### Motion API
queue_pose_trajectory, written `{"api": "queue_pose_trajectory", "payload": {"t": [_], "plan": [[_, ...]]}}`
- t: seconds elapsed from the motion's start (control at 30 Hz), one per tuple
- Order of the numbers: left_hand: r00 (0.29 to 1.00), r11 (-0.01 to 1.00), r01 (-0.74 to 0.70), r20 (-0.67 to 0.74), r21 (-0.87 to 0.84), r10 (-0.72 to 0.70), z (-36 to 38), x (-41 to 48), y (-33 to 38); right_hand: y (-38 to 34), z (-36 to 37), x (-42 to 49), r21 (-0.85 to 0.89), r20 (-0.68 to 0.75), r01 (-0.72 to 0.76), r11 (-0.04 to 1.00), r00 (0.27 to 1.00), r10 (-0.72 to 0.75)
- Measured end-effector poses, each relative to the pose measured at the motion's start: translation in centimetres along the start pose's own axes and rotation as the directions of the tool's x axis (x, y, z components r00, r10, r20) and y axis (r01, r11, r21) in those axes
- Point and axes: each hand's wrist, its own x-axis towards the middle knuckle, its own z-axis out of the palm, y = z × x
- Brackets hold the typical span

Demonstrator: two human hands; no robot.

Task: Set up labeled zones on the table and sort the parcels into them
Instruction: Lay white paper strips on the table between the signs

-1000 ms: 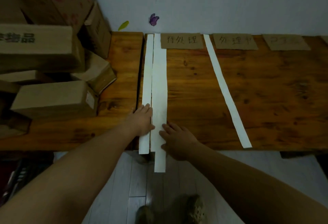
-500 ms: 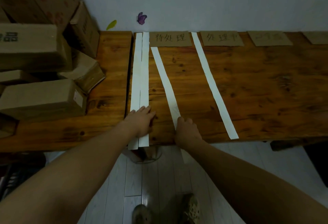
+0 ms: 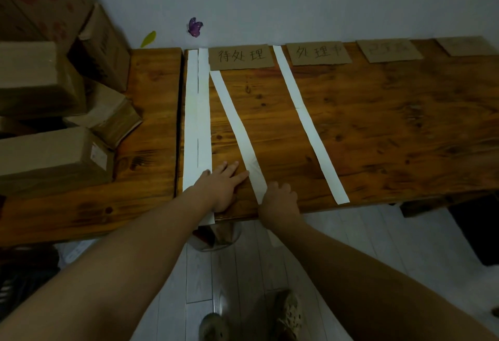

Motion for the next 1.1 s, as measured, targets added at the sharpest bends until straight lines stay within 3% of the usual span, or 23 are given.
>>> {"api": "queue_pose_trajectory", "payload": {"t": [0.23,0.3,0.37,0.43,0.47,0.53,0.57,0.63,0.73,0.87,1.0,1.1], "plan": [[0.999,0.999,-0.036,-0.013,-0.024,0.035,-0.9,0.7,0.9,1.5,0.1,-1.5,0.212,-0.021,-0.071,0.975,0.997,0.077],[0.996,0.990,-0.036,-0.092,-0.137,0.024,-1.3,0.6,1.5,1.8,-0.2,-1.6,0.325,-0.011,-0.091,0.941,0.995,0.100],[0.975,0.934,-0.018,-0.212,-0.356,-0.062,-1.7,0.6,2.3,2.2,-1.0,-1.7,0.463,0.037,-0.119,0.879,0.993,0.115],[0.965,0.781,0.059,-0.165,-0.622,-0.204,-2.5,0.3,3.2,2.5,-2.2,-2.0,0.576,0.091,-0.152,0.803,0.988,0.121],[0.964,0.628,0.113,-0.068,-0.770,-0.258,-2.9,0.3,3.7,2.6,-2.8,-2.2,0.617,0.105,-0.150,0.772,0.989,0.108],[0.957,0.186,0.197,0.148,-0.963,-0.248,-4.3,-0.1,5.1,2.8,-3.9,-3.0,0.662,0.109,-0.122,0.740,0.992,0.066],[0.957,0.015,0.201,0.193,-0.979,-0.215,-5.3,-0.3,5.7,3.0,-4.3,-3.4,0.668,0.099,-0.103,0.737,0.994,0.050],[0.961,-0.152,0.167,0.196,-0.974,-0.196,-7.0,-0.4,7.0,3.5,-5.3,-4.1,0.665,0.070,-0.066,0.744,0.997,0.026],[0.949,-0.310,0.111,0.193,-0.944,-0.250,-9.7,0.2,8.7,5.4,-7.3,-4.9,0.621,0.051,-0.018,0.784,0.999,-0.018],[0.936,-0.305,0.019,0.124,-0.952,-0.328,-13.5,1.8,12.2,9.2,-10.3,-5.0,0.534,-0.003,0.048,0.844,0.998,-0.055],[0.943,-0.232,-0.046,0.034,-0.972,-0.332,-17.0,3.9,17.0,12.5,-13.9,-3.6,0.593,-0.081,0.100,0.799,0.995,-0.065],[0.941,-0.237,-0.125,-0.039,-0.964,-0.336,-20.0,5.4,20.2,15.2,-16.4,-2.3,0.554,-0.122,0.143,0.820,0.988,-0.090]]}}
